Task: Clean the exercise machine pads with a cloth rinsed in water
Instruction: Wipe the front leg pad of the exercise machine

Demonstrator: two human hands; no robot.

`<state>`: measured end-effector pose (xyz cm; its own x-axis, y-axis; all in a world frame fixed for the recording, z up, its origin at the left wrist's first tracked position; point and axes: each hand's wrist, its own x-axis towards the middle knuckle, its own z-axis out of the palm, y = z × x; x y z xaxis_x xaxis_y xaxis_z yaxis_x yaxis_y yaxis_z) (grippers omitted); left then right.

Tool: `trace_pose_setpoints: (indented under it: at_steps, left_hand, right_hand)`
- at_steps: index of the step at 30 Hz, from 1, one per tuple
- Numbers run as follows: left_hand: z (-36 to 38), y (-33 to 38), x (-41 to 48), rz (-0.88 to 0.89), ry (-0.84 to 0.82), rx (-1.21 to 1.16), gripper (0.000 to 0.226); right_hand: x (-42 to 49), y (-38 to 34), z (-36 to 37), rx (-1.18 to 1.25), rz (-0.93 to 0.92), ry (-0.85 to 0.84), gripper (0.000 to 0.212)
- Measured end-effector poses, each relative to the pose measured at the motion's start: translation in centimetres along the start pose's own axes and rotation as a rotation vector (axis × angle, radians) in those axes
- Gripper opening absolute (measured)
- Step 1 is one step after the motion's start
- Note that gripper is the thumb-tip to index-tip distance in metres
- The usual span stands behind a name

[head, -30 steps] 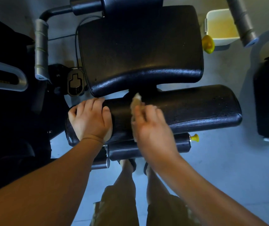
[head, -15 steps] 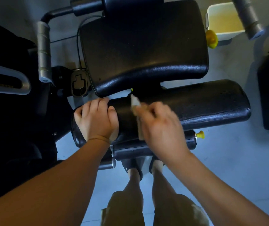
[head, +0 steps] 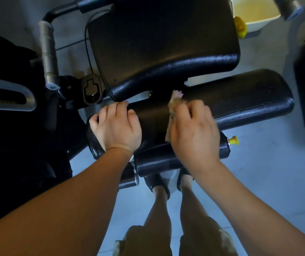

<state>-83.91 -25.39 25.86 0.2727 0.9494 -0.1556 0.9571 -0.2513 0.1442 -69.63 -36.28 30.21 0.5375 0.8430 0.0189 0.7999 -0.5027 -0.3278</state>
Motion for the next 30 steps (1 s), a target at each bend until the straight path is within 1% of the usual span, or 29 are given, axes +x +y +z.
trace_pose_setpoints:
  at_steps: [3, 4, 5, 6, 9, 11, 14, 16, 17, 20, 22, 25, 28, 30]
  left_hand:
    - [0.1, 0.0, -0.1, -0.004, 0.01, 0.003, 0.049]
    - [0.1, -0.1, -0.1, -0.004, 0.015, 0.004, 0.049]
    - [0.1, -0.1, -0.1, -0.005, 0.019, 0.003, 0.049]
    - [0.1, -0.1, -0.2, -0.002, 0.018, 0.001, 0.05]
    - [0.0, -0.2, -0.2, 0.003, 0.005, 0.003, 0.053]
    - [0.1, -0.2, -0.3, 0.003, 0.006, 0.002, 0.053]
    - [0.1, -0.2, -0.4, -0.001, 0.011, -0.008, 0.051]
    - [-0.1, -0.2, -0.4, -0.001, 0.011, -0.013, 0.052]
    - [-0.2, -0.1, -0.3, 0.0, 0.009, -0.018, 0.052]
    - [-0.5, 0.1, -0.3, -0.005, 0.001, -0.025, 0.052]
    - [-0.6, 0.3, -0.3, -0.001, -0.014, -0.019, 0.051]
    - [-1.1, 0.4, -0.2, 0.006, -0.039, -0.012, 0.053]
    - [-1.6, 0.5, -0.2, 0.013, -0.074, -0.016, 0.053]
    - [-1.8, 0.6, -0.1, 0.021, -0.099, -0.02, 0.052]
  right_hand:
    - [-3.5, -1.6, 0.0, 0.119, -0.128, -0.133, 0.029]
    - [-4.5, -1.5, 0.0, 0.136, -0.162, -0.166, 0.034]
    - [-5.1, -1.0, 0.1, 0.138, -0.181, -0.175, 0.035]
    - [-5.6, -0.2, 0.2, 0.136, -0.173, -0.157, 0.031]
    - [-6.3, 1.3, 0.7, 0.187, -0.029, -0.046, 0.012]
    - [-6.9, 0.7, 1.3, 0.239, -0.027, -0.025, 0.008]
    - [-8.0, -1.2, 2.7, 0.271, -0.121, -0.122, 0.017]
    - [-8.1, -1.0, 2.7, 0.29, -0.133, -0.127, 0.019]
    - [-7.9, -0.4, 2.4, 0.296, -0.112, -0.101, 0.018]
    - [-7.1, 2.4, 1.1, 0.304, 0.033, 0.016, 0.02]
    - [-6.7, 4.0, 0.3, 0.288, 0.115, 0.081, 0.023]
    - [-5.9, 4.9, -0.2, 0.25, 0.191, 0.149, 0.03]
    - [-5.2, 4.0, -0.4, 0.162, 0.235, 0.13, 0.041]
    - [-5.4, 2.7, -0.2, 0.122, 0.127, 0.052, 0.046]
